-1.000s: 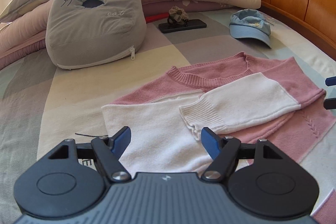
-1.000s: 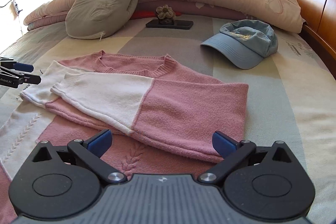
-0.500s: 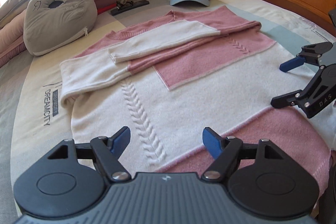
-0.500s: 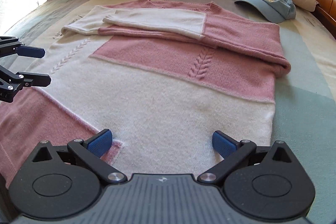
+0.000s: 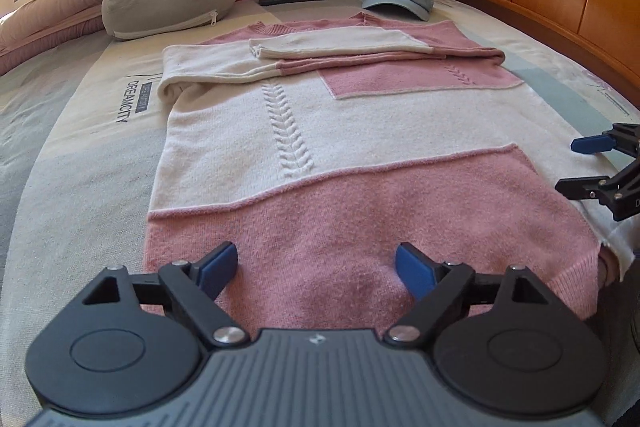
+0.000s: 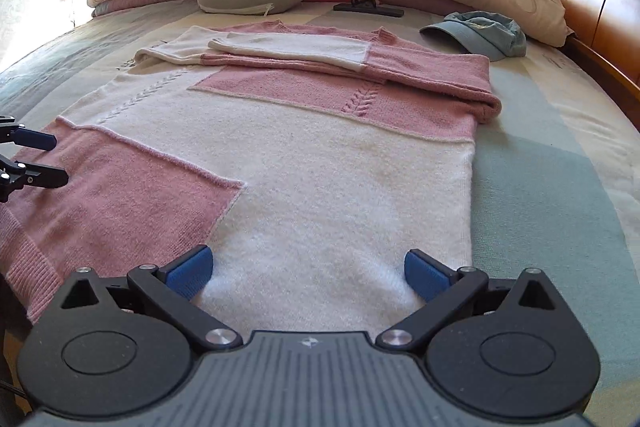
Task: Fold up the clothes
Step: 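Move both open tools to the pink ribbed hem of the sweater, then grasp the pink ribbed hem with both tools, then lift the hem with both tools and fold it over the sleeves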
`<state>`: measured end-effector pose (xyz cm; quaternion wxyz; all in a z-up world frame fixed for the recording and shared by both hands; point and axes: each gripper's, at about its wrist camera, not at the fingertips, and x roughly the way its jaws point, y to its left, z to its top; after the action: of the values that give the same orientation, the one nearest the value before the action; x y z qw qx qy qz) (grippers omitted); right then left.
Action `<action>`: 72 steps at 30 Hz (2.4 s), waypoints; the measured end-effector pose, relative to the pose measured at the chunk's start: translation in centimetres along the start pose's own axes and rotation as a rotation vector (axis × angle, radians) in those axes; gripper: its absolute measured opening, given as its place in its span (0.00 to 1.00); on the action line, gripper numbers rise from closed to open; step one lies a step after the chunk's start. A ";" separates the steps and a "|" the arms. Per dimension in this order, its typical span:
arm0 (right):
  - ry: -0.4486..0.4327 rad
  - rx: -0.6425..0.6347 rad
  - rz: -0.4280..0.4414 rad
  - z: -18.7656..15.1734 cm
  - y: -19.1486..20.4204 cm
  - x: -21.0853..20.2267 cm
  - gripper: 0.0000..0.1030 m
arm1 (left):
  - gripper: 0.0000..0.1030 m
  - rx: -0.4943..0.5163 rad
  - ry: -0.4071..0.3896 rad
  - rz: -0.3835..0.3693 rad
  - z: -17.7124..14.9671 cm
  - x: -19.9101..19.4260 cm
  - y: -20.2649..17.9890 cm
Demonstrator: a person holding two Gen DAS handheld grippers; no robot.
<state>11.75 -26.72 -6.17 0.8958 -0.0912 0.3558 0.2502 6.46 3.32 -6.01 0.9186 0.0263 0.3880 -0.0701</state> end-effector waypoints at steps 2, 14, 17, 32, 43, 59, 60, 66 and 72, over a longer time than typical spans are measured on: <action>-0.016 0.037 -0.011 -0.7 0.0 -0.4 1.00 | 0.84 0.013 -0.009 0.010 0.6 -0.3 -0.6; -0.030 0.079 -0.052 -0.7 0.2 -0.1 1.00 | 0.93 0.047 -0.045 -0.074 -0.4 0.8 -4.3; -0.038 0.071 -0.059 -0.8 0.4 -0.1 1.00 | 0.95 0.108 -0.023 -0.069 -0.7 0.1 -4.6; 0.004 0.038 -0.074 -0.6 0.8 -1.0 1.00 | 0.99 0.155 -0.009 -0.096 -1.6 -0.8 -4.8; 0.006 -0.398 0.028 -1.4 6.4 -4.5 1.00 | 0.99 0.412 0.006 -0.122 -3.1 -3.9 -7.6; 0.024 -0.798 -0.038 -3.9 13.0 -3.7 1.00 | 0.99 0.600 -0.012 -0.117 -4.2 -3.4 -12.5; 0.025 -0.798 -0.035 -3.8 12.9 -3.8 1.00 | 0.99 0.603 -0.013 -0.117 -4.1 -3.3 -12.6; -0.038 -0.753 -0.046 -2.6 12.5 -4.7 1.00 | 0.99 0.598 -0.025 -0.126 -3.4 -3.0 -12.8; -0.070 -0.687 -0.071 -1.2 11.4 -4.7 1.00 | 0.99 0.590 -0.034 -0.105 -3.0 -2.5 -12.8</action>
<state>2.30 -19.09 -3.65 0.8327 -0.3910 0.2165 0.3268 0.72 -8.73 -6.23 0.8728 0.2709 0.3361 -0.2276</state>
